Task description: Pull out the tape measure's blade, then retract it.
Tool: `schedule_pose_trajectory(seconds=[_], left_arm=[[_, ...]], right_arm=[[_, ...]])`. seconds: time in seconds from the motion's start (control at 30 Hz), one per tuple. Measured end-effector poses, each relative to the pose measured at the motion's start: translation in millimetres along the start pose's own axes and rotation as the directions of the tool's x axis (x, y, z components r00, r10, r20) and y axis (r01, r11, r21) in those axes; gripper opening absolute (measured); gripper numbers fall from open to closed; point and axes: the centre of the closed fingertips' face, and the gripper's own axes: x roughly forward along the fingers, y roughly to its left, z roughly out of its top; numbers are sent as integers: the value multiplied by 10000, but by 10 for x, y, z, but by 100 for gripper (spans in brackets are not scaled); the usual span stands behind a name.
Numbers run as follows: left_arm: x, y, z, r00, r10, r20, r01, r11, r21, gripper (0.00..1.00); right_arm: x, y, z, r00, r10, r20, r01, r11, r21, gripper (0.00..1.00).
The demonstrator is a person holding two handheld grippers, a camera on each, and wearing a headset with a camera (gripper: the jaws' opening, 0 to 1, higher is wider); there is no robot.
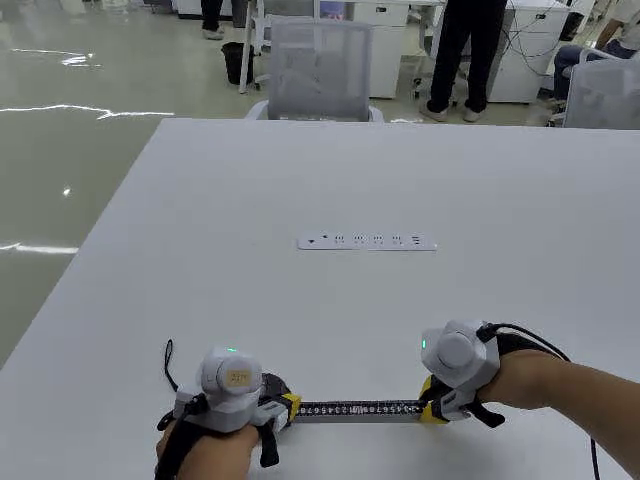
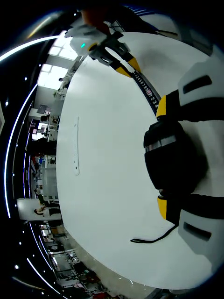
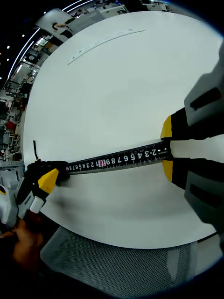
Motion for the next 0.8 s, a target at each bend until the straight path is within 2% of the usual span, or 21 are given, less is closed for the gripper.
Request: schedule_pose_trajectory(seconds=[0.63,0.8], left_arm=[[-5,-1,20,9995,-109,281,106,9999,89,59],[-9,-1,13,9997,-116,237,114,9999,94,58]], right_arm=[[52,62,198,9992,47,395,-57,9997,258,13],[68,81,250,9989,68,470,-80,9996,253,13]])
